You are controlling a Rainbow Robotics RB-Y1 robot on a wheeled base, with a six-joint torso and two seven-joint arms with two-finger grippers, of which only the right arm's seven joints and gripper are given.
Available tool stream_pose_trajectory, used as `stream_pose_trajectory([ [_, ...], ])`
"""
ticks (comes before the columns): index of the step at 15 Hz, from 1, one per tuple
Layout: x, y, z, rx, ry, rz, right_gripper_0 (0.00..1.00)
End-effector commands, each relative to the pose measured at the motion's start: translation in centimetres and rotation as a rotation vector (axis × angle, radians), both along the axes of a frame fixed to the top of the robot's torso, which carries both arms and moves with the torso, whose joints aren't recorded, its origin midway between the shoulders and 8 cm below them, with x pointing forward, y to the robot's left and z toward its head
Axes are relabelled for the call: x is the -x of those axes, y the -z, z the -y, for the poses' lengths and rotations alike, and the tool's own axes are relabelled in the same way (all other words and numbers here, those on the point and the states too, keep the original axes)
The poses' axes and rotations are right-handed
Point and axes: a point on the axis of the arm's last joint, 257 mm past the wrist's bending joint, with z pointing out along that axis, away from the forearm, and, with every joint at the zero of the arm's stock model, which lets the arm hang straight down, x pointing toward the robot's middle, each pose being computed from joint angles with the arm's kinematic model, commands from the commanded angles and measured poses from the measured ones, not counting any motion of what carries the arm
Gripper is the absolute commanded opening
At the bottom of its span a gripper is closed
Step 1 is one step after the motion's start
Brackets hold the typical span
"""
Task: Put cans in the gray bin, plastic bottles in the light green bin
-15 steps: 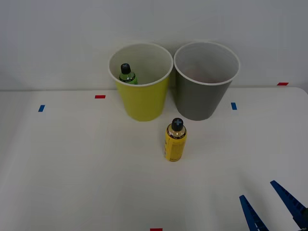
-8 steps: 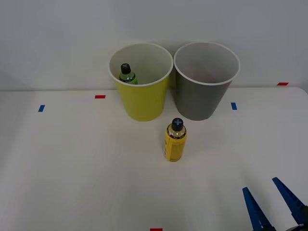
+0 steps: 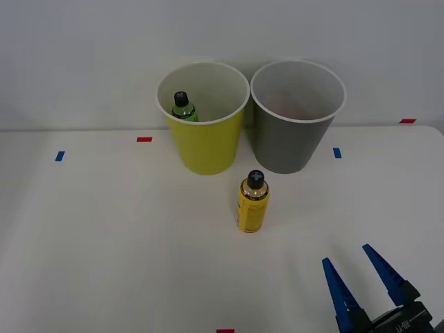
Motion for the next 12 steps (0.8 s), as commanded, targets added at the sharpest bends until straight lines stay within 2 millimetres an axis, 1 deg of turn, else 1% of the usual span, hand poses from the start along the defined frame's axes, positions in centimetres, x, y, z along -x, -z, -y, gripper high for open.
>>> stream_pose_trajectory([
  [1,-0.7,-0.2,-1.6,0.029,-0.064,0.012,1.00],
  [3,-0.9,0.5,-3.0,0.062,-0.096,0.009,1.00],
  [4,-1.0,1.1,-4.1,0.088,-0.105,0.023,1.00],
  [6,-1.8,1.6,-5.2,0.136,-0.080,0.076,1.00],
  [9,-3.6,1.5,-7.4,0.196,-0.053,0.153,1.00],
  [12,-5.6,1.8,-8.2,0.262,-0.056,0.167,1.00],
])
